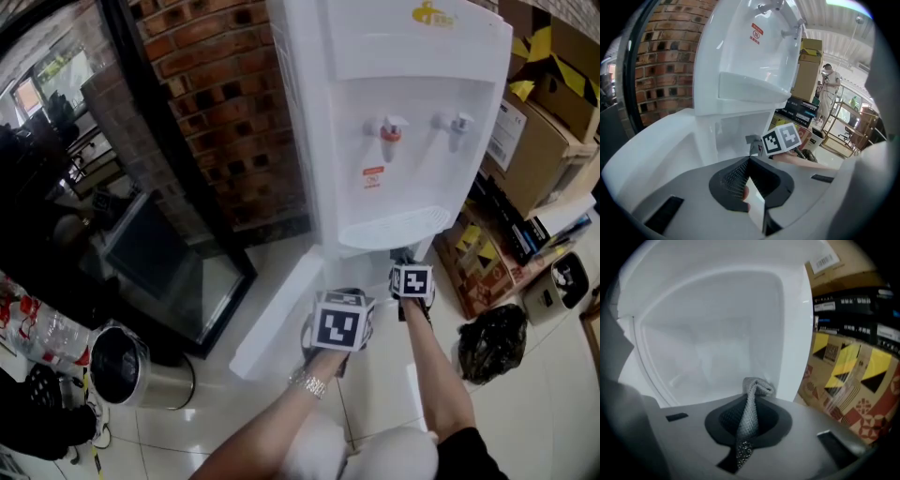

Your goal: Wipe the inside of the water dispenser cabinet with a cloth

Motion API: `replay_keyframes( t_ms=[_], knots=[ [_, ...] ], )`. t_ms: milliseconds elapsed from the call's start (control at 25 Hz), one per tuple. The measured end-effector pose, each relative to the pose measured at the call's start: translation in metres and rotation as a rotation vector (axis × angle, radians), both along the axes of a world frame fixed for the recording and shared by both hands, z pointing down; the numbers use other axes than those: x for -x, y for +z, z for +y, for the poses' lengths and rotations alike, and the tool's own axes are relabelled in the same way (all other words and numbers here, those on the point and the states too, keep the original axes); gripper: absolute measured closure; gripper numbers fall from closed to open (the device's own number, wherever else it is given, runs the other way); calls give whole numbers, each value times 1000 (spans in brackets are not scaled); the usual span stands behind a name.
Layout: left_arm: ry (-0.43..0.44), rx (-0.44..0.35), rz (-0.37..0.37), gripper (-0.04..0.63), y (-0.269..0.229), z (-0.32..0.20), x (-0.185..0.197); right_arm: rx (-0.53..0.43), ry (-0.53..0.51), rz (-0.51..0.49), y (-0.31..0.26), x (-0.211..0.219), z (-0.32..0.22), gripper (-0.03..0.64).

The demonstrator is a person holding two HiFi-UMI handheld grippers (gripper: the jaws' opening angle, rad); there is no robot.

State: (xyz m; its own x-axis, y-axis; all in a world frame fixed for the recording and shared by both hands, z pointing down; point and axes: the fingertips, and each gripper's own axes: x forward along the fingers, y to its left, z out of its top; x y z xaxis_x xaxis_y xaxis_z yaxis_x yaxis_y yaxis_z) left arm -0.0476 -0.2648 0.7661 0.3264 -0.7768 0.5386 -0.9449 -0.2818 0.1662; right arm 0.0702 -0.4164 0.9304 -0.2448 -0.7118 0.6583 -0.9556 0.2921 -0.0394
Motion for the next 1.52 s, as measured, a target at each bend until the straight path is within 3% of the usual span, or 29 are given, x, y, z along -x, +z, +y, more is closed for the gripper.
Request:
replay_keyframes(
  t_ms=[120,240,440,560,720,840,960,1120,1280,1360,1440,1520],
  knots=[
    [8,-6,6,591,-4,4,-2,96,-90,27,38,21,18,603],
    [37,-14,13,591,-9,8,-9,41,-158,31,31,41,9,603],
    [44,-12,-1,591,-11,13,-9,-43,-149,-12,18,49,-23,603],
    [52,-14,-3,591,-13,14,-11,41,-161,-12,49,54,-16,603],
    [46,-19,7,591,-16,13,-8,158,-260,26,83,72,13,603],
    [12,-13,23,591,-11,11,2,122,-381,15,70,103,25,603],
    [-10,-4,31,591,-6,10,10,121,-435,-17,56,121,36,603],
    [-6,-4,36,591,-9,12,9,93,-373,-82,41,109,22,603],
    [0,-7,24,592,-9,13,9,31,-204,-62,35,57,-14,603],
    [5,-5,18,591,-9,14,10,51,-149,-46,45,38,-19,603],
    [10,-13,19,591,-12,13,9,97,-154,-28,63,37,-12,603],
    [14,-19,19,591,-14,13,7,120,-231,-2,75,56,3,603]
  ],
)
